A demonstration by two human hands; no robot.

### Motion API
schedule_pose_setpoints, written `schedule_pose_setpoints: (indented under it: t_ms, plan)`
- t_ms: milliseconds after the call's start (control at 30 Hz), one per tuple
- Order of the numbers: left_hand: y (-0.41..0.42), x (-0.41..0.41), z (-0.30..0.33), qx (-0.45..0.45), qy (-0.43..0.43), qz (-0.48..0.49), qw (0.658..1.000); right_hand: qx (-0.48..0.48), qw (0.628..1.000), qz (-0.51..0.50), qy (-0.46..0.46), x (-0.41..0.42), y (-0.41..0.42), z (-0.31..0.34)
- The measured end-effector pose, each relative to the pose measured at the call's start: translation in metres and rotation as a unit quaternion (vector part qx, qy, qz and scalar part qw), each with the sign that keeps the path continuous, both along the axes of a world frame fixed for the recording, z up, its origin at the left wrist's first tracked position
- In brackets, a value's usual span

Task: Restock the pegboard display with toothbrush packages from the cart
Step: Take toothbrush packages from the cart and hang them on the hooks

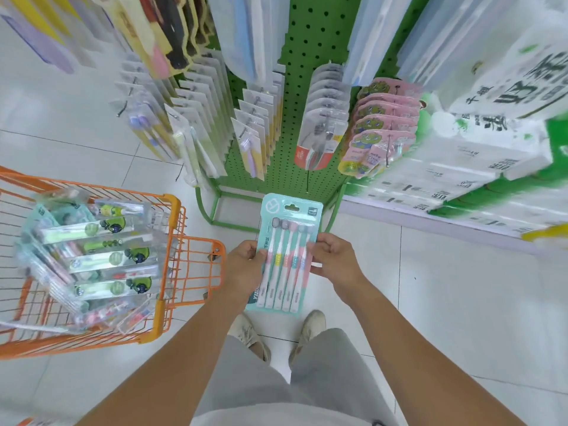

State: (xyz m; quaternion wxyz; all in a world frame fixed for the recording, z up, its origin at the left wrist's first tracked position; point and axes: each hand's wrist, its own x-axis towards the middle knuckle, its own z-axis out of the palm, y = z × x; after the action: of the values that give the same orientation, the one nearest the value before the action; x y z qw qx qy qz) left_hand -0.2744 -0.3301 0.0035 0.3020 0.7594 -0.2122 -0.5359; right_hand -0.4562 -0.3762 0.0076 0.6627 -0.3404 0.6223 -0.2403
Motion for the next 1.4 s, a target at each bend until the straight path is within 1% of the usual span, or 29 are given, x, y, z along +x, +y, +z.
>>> schedule_pose_setpoints:
  t_ms: [100, 167, 300, 567, 700, 867, 1000, 1100, 1233, 1400]
  plan:
    - [-0.017, 0.008, -0.025, -0.008, -0.029, -0.043, 0.999, -0.010, 0.999, -0.032, 0.030, 0.011, -0.012, -0.029]
    - [-0.033, 0.010, -0.043, -0.009, -0.032, -0.069, 0.997, -0.012, 0.997, -0.061, 0.043, 0.011, -0.024, -0.053]
    - [-0.067, 0.003, -0.068, -0.002, 0.011, -0.119, 0.993, -0.012, 0.991, -0.113, 0.070, 0.002, -0.047, -0.093]
    - [-0.105, -0.007, -0.110, 0.038, 0.009, -0.118, 0.992, 0.001, 0.991, -0.091, 0.099, -0.008, -0.084, -0.144]
    - [-0.116, -0.012, -0.120, 0.041, 0.010, -0.138, 0.989, 0.006, 0.990, -0.092, 0.104, -0.012, -0.094, -0.157]
    - [-0.125, -0.022, -0.131, 0.061, 0.005, -0.164, 0.985, -0.013, 0.987, -0.073, 0.144, -0.015, -0.107, -0.171]
    - [-0.127, -0.023, -0.138, 0.064, -0.043, -0.198, 0.977, -0.023, 0.989, -0.035, 0.139, -0.011, -0.112, -0.178]
    - [-0.124, -0.021, -0.143, 0.072, -0.065, -0.196, 0.976, -0.013, 0.989, -0.042, 0.139, -0.010, -0.101, -0.180]
    - [-0.129, -0.022, -0.144, 0.079, -0.052, -0.198, 0.976, -0.003, 0.987, -0.068, 0.148, -0.016, -0.093, -0.186]
    - [-0.134, -0.019, -0.145, 0.078, -0.028, -0.220, 0.972, 0.008, 0.982, -0.059, 0.179, -0.013, -0.113, -0.188]
